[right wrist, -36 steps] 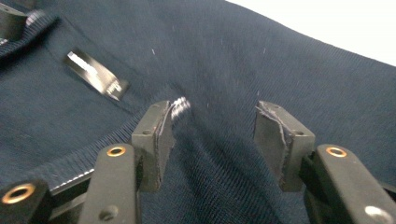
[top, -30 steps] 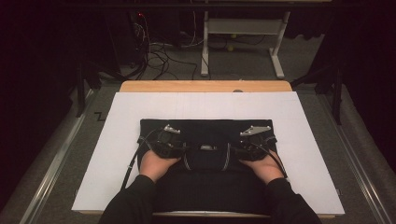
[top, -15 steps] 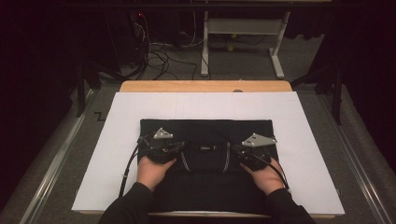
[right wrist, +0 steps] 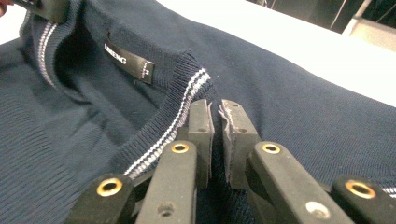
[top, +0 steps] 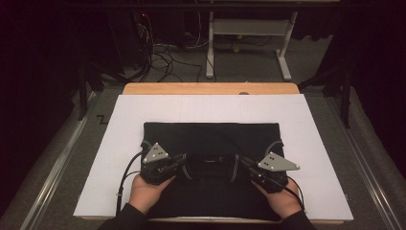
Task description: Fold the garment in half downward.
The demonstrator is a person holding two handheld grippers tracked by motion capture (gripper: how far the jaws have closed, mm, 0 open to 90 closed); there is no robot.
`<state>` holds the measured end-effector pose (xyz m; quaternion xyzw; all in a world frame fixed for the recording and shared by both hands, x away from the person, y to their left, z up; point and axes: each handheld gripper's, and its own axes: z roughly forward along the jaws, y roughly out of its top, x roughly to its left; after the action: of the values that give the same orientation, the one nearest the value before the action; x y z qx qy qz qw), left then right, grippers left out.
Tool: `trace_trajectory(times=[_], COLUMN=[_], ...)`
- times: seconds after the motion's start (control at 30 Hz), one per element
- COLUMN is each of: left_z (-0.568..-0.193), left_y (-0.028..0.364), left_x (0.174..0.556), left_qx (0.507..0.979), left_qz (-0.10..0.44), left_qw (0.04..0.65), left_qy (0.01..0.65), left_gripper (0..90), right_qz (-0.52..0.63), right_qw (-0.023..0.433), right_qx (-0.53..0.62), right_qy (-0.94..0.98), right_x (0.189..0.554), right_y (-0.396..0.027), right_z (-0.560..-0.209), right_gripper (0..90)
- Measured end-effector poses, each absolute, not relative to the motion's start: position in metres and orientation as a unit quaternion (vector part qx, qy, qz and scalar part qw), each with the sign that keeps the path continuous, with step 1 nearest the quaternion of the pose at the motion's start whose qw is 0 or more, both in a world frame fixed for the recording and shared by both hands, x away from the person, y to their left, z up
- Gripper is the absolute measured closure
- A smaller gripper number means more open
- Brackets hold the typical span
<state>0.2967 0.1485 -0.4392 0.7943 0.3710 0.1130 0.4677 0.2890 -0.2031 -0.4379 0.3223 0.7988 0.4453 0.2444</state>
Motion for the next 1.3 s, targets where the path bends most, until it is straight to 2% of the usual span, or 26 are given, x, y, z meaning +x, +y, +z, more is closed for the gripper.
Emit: trace_trajectory(times=[0.6, 1.3], left_z=[-0.442, -0.454], left_y=[0.152, 0.152], left_x=[0.255, 0.236], left_qx=[0.817, 0.832], left_qz=[0.103, 0.089], left_qw=[0.459, 0.438], left_qy=[0.334, 0.330], left_gripper=[74.6, 74.5], right_qz=[0.459, 0.444], right_qw=[0.215, 0.200], right_qx=[0.304, 0.292], right_qy=[0.807, 0.823], right_x=[0.244, 0.225], right_y=[-0.214, -0.218], right_z=[-0.438, -0.445], right_gripper=[84.5, 85.0])
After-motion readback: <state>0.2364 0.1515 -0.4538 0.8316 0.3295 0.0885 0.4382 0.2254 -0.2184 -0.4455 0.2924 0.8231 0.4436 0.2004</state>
